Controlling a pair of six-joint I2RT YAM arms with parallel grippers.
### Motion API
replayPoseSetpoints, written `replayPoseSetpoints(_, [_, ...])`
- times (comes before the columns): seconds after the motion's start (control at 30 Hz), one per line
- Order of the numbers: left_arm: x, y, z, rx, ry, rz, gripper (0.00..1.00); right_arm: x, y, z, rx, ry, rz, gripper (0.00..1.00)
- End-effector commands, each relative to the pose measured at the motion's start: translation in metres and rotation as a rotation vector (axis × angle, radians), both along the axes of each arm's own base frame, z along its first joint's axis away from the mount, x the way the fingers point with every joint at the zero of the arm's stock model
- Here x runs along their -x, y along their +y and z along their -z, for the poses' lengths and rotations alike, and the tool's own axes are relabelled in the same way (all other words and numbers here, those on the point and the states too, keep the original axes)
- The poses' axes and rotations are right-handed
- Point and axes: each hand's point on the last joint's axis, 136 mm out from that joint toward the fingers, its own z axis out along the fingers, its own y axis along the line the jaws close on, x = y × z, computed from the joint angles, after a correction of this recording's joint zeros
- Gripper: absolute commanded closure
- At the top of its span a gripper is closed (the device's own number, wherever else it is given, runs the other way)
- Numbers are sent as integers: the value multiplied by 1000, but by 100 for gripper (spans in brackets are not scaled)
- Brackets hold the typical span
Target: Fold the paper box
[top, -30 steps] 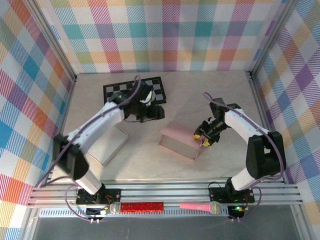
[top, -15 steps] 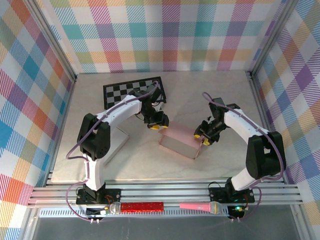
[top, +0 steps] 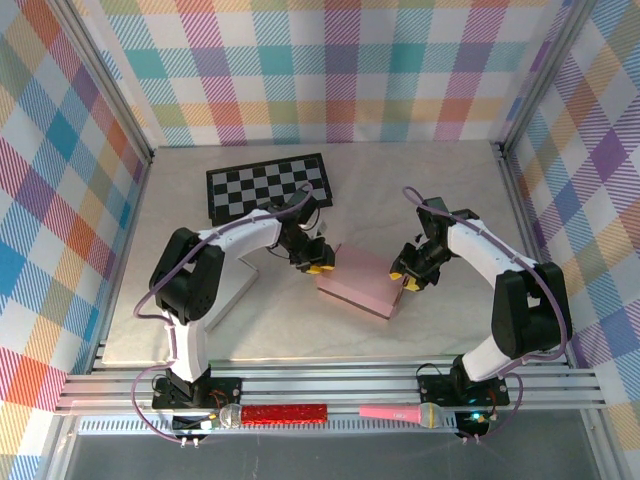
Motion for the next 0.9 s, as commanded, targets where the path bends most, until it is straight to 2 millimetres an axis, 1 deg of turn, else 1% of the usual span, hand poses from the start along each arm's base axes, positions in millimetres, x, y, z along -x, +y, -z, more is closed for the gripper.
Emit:
replayPoseSetpoints(0.0, [-4, 1, -16, 33, -41, -22, 68, 10, -9, 2, 55, 4, -37, 62])
replayPoseSetpoints(0.07, [0, 6, -11, 2, -34, -13, 65, 14, -15, 2, 78, -6, -45, 57])
replayPoseSetpoints(0.13, [4, 12, -6, -34, -28, 3, 64, 20, -17, 3, 82, -7, -45, 48])
replayPoseSetpoints(0.23, [7, 15, -3, -52, -23, 19, 61, 28, -11, 8, 52, -6, -53, 39])
replayPoseSetpoints(0.3, [8, 14, -1, -49, -19, 30, 58, 30, -8, 11, 42, -1, -57, 37])
replayPoseSetpoints(0.4, [9, 11, 1, -44, -20, 43, 55, 33, -5, 19, 25, 12, -38, 37])
replayPoseSetpoints(0.47, [10, 9, 3, -40, -19, 48, 55, 31, -1, 23, 6, 7, -28, 38])
replayPoseSetpoints(0.73, [19, 7, 11, -33, -2, 54, 60, 26, 1, 37, 5, 14, -23, 49])
replayPoseSetpoints(0.87, [16, 6, 5, -21, -24, 60, 58, 25, 0, 42, 15, 19, -31, 55])
